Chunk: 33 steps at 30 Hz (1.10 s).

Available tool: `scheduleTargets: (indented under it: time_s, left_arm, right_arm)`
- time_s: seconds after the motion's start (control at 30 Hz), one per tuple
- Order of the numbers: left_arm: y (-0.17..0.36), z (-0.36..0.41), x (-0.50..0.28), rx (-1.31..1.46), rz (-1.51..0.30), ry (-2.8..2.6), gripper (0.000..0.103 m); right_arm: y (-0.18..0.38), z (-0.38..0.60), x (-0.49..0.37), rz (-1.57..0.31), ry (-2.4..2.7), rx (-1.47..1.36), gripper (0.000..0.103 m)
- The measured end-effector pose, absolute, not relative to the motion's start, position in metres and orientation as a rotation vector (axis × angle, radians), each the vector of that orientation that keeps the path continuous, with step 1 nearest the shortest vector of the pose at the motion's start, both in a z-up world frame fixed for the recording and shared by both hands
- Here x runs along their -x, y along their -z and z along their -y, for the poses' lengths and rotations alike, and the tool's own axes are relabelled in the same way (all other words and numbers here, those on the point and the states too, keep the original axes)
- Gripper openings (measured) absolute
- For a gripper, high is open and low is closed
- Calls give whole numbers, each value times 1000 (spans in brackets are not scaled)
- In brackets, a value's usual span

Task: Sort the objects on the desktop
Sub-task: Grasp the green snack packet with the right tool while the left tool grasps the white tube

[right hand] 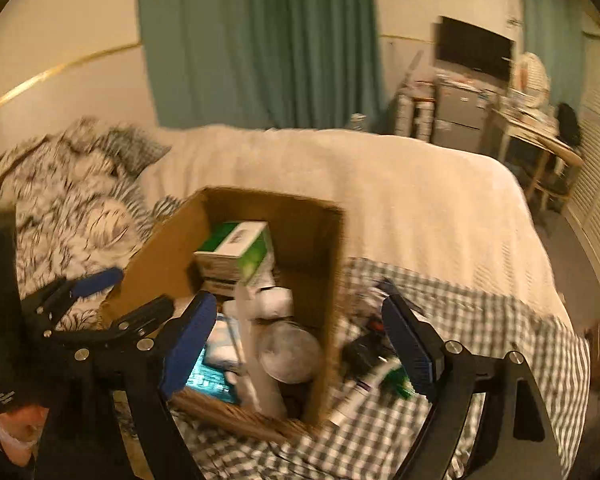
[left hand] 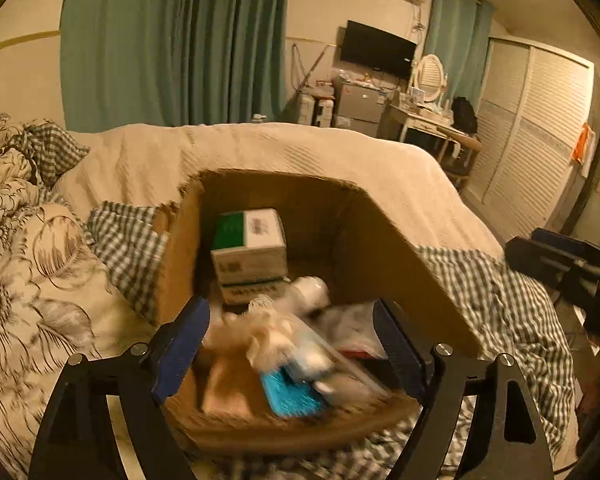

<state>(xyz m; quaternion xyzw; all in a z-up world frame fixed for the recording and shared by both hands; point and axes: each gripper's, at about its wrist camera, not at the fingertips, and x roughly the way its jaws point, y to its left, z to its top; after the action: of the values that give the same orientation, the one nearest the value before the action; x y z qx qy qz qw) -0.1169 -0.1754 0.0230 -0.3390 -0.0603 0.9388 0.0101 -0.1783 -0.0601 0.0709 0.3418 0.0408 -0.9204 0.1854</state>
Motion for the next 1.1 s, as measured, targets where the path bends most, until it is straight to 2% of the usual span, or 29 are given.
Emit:
scheduleTargets:
  time_s: [0.1, 0.2, 0.37, 0.5, 0.7, 0.8, 0.9, 1.07, 1.1]
  left_arm:
    - [-22, 141, 95, 1003, 161, -2881, 91]
    - [-23, 94, 72, 966, 211, -2805, 103]
    - [-5, 15, 69, 1078, 199, -2651, 103]
    - [19, -26, 83, 1121, 127, -2701, 103]
    - [64, -51, 112, 1145, 92, -2770, 103]
    - [84, -64, 132, 1178, 34, -2789, 103]
    - [103, -51, 163, 1355, 38, -2854, 103]
    - [101, -51, 161, 1186, -273, -2976, 103]
    - [102, -46, 161, 1182, -279, -2983, 103]
  right_arm:
    - [-75, 17, 158, -132, 2666, -1000, 85]
    - [-74, -34, 136, -101, 2691, -1080, 85]
    - [-54, -98, 105, -68, 2768, -1107, 86]
    - [-22, -141, 90, 108, 2752, -1128, 88]
    - [15, -152, 109, -78, 2725, -1169, 88]
    - [29, -151, 120, -89, 2697, -1179, 88]
    - [38, -152, 129, -84, 2679, -1189, 88]
    - [53, -154, 134, -35, 2648, -1224, 88]
    - [56, -152, 136, -42, 2643, -1237, 88]
